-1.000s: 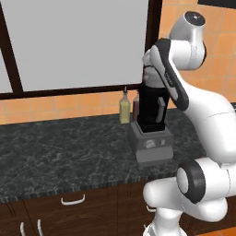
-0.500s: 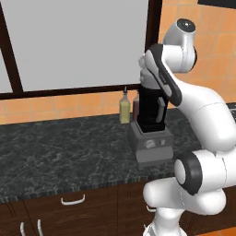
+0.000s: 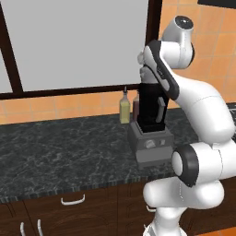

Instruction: Close the lid blender by securely placing the lid on top.

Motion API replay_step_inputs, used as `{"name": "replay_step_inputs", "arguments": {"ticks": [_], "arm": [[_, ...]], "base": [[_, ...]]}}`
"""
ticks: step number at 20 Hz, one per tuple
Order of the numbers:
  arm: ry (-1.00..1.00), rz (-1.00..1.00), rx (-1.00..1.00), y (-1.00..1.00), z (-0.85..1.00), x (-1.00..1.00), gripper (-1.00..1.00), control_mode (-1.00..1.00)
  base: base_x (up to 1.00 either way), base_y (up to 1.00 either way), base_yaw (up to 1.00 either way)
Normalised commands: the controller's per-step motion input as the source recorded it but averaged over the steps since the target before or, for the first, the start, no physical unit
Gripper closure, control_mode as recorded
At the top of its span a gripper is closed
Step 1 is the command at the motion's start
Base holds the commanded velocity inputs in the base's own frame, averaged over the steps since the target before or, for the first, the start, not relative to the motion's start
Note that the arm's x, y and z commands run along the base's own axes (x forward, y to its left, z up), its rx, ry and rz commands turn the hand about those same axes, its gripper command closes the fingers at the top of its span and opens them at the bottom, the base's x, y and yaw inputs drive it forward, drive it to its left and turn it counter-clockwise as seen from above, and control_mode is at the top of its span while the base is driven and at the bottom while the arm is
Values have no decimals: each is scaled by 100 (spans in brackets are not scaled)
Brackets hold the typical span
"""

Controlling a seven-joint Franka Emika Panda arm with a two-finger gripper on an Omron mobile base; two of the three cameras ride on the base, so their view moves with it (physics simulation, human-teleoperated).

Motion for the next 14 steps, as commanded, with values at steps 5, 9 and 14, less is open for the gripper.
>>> {"name": "replay_step_inputs", "arguments": {"ticks": [5,9,14], "arm": [[-7,0,0,18,1,0,100,-100],[-7,0,0,16,6,0,100,-100],[0,0,0,0,26,-1,100,-100]], "base": [[0,0,0],[0,0,0],[0,0,0]]}}
